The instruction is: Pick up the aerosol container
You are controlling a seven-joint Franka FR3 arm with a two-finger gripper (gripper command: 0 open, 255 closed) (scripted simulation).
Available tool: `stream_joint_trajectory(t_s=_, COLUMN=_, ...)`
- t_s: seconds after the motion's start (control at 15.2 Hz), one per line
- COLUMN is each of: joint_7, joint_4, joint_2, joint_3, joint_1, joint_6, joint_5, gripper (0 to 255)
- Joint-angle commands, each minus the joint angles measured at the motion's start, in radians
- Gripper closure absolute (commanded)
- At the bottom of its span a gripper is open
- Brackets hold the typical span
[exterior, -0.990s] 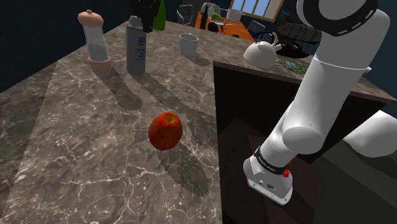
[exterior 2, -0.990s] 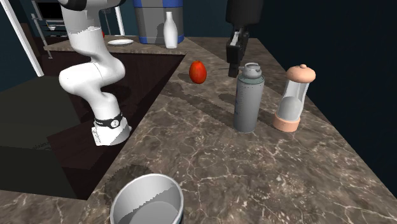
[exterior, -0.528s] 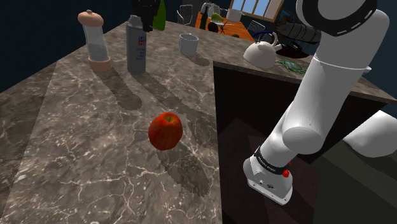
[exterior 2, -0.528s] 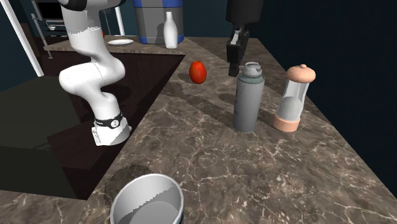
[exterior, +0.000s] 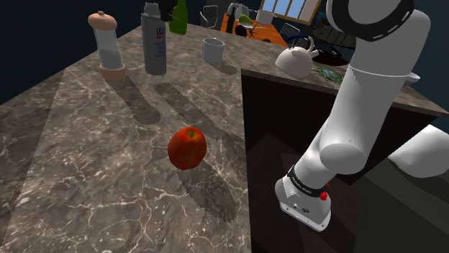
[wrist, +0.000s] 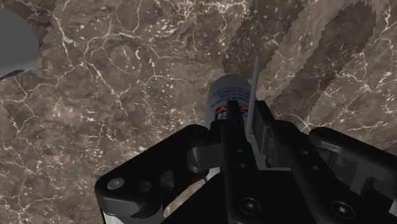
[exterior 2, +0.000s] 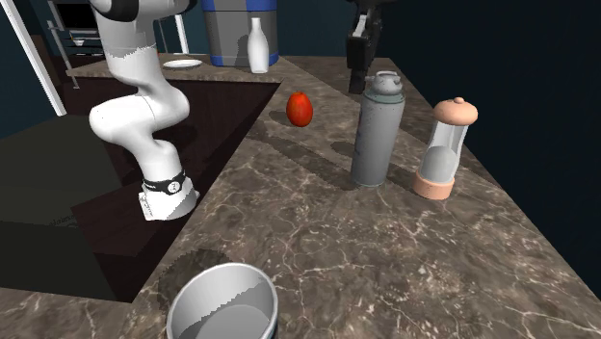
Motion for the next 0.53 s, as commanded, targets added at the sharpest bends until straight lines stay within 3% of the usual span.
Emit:
stream_joint_trajectory(t_s=0.0, joint_7=0.002, joint_4=0.058, joint_2=0.017, joint_3=0.001, joint_1=0.004, joint_6=-0.040, joint_5=-0.004, gripper=255)
stream_joint_trajectory(t_s=0.33, joint_7=0.008, joint_4=0.223, joint_2=0.080, joint_3=0.003, joint_1=0.018, joint_6=-0.144, joint_5=-0.018, gripper=255)
stream_joint_trajectory(t_s=0.46, joint_7=0.008, joint_4=0.229, joint_2=0.082, joint_3=0.003, joint_1=0.019, joint_6=-0.148, joint_5=-0.019, gripper=255)
